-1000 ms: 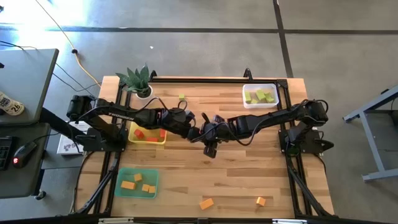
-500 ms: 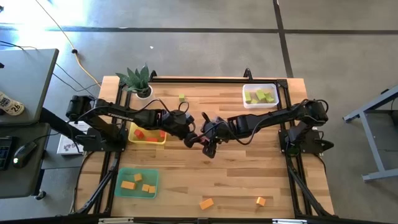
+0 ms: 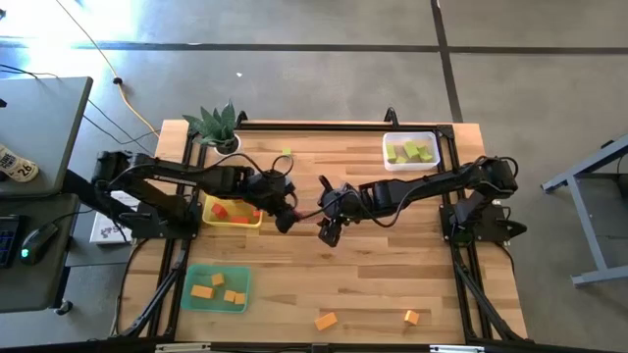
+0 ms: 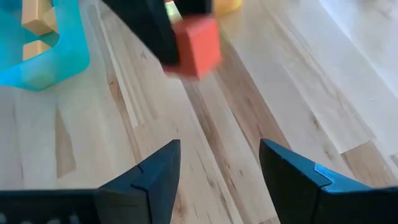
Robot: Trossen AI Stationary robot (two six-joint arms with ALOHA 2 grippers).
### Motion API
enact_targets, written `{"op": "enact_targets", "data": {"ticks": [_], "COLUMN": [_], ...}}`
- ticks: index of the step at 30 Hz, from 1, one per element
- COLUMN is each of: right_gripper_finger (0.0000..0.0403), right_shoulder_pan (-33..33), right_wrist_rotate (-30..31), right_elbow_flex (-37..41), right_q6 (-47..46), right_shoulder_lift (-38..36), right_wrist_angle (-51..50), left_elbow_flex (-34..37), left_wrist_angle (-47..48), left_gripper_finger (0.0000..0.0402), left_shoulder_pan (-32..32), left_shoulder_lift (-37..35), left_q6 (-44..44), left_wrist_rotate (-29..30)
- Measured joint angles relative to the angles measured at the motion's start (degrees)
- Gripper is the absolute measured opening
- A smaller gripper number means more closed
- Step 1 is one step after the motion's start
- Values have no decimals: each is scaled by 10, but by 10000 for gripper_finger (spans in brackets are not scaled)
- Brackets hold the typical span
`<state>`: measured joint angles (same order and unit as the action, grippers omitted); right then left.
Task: Sort & place blocks by color
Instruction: Put the orange block into the yellow bin, then put the yellow block into the green bin
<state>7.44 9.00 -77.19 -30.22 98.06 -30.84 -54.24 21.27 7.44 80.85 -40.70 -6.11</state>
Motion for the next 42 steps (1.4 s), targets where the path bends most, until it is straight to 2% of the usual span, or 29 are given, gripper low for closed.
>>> {"op": "enact_targets", "data": {"ticks": [10, 18, 23, 27, 32, 37, 42], "right_gripper_finger": [204, 204, 204, 204, 204, 204, 204], "right_shoulder_pan": [-7, 8, 40, 74, 121, 158, 170], "right_wrist_rotate": [9, -84, -157, -158, -160, -110, -102], "right_elbow_flex": [0, 0, 0, 0, 0, 0, 0], "right_q6": [-33, -95, -128, -133, -107, -87, -65], "right_shoulder_lift": [0, 0, 0, 0, 2, 2, 2], "right_wrist_angle": [2, 0, -1, 10, 31, 37, 37], "left_elbow_flex": [0, 0, 0, 0, 0, 0, 0], "left_wrist_angle": [321, 444, 476, 479, 479, 479, 478], "left_gripper_finger": [121, 122, 123, 131, 152, 178, 203], "left_shoulder_pan": [-21, -28, -30, -30, -30, -30, -30], "left_shoulder_lift": [-91, -116, -116, -116, -116, -116, -116], "left_q6": [59, 101, 141, 157, 184, 184, 171], "left_wrist_rotate": [133, 186, 197, 194, 162, 158, 158]}}
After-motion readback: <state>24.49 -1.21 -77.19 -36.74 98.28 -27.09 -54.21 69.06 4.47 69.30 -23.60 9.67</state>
